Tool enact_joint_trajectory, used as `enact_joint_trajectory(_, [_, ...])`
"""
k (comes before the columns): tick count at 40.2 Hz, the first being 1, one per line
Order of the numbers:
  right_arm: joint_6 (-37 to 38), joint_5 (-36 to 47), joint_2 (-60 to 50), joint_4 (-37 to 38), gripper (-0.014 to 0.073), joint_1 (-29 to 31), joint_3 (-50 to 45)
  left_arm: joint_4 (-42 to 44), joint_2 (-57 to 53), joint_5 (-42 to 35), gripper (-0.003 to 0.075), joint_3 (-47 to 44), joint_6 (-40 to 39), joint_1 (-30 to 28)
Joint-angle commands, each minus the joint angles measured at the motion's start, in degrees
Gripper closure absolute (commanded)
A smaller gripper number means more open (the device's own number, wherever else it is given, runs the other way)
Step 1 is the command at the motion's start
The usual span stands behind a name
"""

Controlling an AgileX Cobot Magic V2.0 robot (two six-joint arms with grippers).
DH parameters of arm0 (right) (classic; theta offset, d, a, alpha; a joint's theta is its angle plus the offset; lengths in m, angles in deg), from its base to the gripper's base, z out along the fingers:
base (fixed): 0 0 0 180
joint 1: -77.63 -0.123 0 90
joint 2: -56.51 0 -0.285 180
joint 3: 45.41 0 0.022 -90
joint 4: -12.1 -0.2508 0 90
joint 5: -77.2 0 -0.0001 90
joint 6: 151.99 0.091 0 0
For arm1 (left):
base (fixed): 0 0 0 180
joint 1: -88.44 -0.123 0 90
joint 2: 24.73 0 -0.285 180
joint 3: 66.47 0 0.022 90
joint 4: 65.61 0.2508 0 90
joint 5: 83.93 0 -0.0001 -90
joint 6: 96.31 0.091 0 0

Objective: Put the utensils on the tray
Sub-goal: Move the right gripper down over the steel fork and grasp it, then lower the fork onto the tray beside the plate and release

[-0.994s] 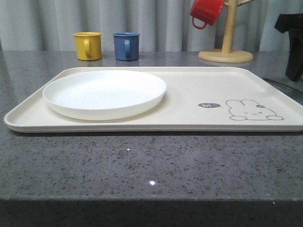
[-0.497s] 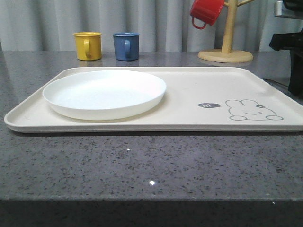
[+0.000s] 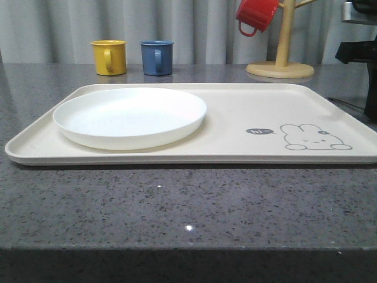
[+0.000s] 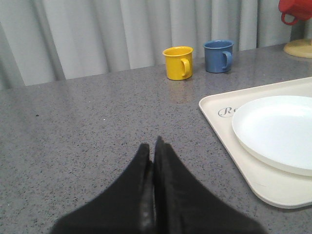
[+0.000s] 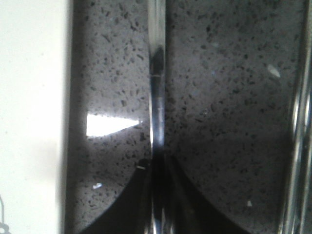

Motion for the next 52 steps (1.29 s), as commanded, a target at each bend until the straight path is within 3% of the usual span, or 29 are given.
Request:
enact_joint_trajectory(1, [0.0,-0.4,-3.6,1.1,0.0651,-0.1,2.5,-0.6,0.7,-4.9,0.0738,1.6,-0.1,0.5])
enact_joint_trajectory(8, [12.3,-7.0,-7.0,9.1,0.0651,-2.3,7.3,-0.6,0.7,-4.9,0.0738,1.6,-0.1,0.5])
enact_joint_trajectory(14, [19.6,-14.4,-7.0,12.8,0.0651,-9.7,12.5,-0.6,0.7,-4.9,0.0738,1.6,-0.1,0.5])
enact_joint_trajectory(22, [29.0,-10.1,-6.0,11.2,0.0651,-21.1,13.8,-0.6,0.7,-4.9,0.0738,1.6,-0.1,0.5])
enact_joint_trajectory(32, [31.6,-3.6,1.3,4.6,0.0651,-27.3,16.6,-0.6,0.7,-4.9,0.0738,1.6,-0.1,0.5])
enact_joint_trajectory(52, [34.2,-5.0,8.1,3.4,0.0643,-28.0,20.0,-0.6,0.7,-4.9,0.0738,1.6,-0.1,0.5])
